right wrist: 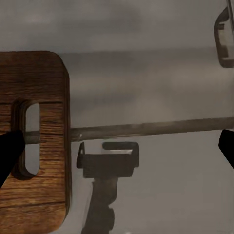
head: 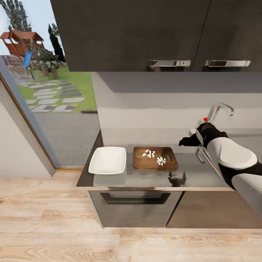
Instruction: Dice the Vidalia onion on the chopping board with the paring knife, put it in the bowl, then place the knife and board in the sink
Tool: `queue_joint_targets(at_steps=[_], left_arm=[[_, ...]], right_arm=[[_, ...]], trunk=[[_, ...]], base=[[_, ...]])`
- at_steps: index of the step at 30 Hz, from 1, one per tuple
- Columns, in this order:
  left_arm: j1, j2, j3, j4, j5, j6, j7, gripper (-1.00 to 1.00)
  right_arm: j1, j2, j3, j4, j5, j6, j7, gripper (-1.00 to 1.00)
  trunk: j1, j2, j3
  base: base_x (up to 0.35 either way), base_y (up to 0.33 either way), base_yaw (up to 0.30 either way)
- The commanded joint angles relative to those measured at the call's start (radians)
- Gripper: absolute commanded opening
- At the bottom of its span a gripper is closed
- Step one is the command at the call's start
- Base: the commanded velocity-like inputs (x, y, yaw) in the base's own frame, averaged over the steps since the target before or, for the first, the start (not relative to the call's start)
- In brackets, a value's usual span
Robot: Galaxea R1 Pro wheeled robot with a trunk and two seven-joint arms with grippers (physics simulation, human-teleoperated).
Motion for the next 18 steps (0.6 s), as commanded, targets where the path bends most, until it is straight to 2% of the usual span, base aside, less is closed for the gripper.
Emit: queue_joint_targets(at_steps=[1, 18], left_arm=[[-0.001, 0.000, -0.009, 0.000, 0.004, -0.002, 0.006, 1.00], [-0.001, 0.000, -0.009, -0.001, 0.004, -0.002, 0.006, 1.00]], right_arm=[[-0.001, 0.000, -0.005, -0.001, 0.011, 0.002, 0.008, 1.00], [-0.001, 0.007, -0.005, 0.005, 0.010, 0.002, 0.007, 1.00]], trunk=[[0.000, -0.001, -0.001], [0.000, -0.001, -0.001]], base=[[0.000, 0.000, 0.000], [0.000, 0.000, 0.000]])
